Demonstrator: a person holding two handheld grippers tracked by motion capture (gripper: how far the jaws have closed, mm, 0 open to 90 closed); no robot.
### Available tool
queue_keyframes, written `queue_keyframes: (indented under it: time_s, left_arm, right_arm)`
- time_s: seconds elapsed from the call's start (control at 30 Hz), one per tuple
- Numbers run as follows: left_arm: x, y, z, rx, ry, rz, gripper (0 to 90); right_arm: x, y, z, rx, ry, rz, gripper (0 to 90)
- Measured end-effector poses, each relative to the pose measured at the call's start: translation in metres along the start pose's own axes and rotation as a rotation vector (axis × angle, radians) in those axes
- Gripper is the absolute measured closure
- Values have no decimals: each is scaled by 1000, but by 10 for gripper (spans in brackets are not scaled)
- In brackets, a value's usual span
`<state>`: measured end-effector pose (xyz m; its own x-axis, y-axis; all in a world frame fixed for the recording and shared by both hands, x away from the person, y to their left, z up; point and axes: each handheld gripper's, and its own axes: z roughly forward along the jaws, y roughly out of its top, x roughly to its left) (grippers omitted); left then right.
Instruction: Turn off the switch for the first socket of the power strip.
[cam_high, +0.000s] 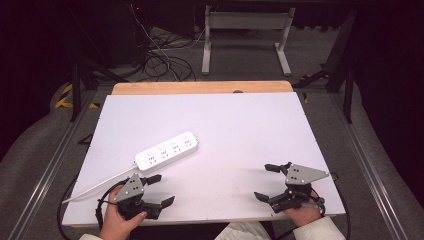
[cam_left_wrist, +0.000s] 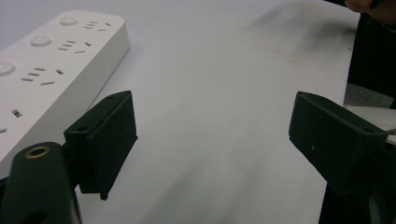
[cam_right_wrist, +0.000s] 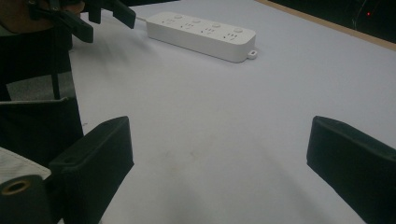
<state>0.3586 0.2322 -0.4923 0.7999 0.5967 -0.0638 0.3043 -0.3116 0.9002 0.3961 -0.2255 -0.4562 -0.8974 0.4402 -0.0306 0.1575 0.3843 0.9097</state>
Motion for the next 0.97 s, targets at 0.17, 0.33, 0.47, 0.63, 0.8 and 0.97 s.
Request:
queue_keyframes:
  time_s: [0.17, 0.33, 0.47, 0.63, 0.8, 0.97]
  left_arm:
    - [-1, 5, 4, -3, 22, 32, 165]
    - [-1, 6, -1, -16, 30, 40, 168]
    - [-1, 7, -1, -18, 27, 31, 168]
    - [-1, 7, -2, -24, 32, 32, 168]
    - [0, 7, -2, -21, 57, 9, 181]
    - [-1, 7, -2, -19, 66, 23, 183]
  right_arm:
    - [0, 0, 0, -1, -1, -2, 75]
    - [-1, 0, -1, -7, -4, 0, 75]
    - [0, 0, -1, -6, -4, -1, 75]
    - [-1, 0, -1, -6, -7, 3, 75]
    - [-1, 0, 0, -2, -4, 1, 76]
    - [-1, 0, 0, -1, -6, -1, 75]
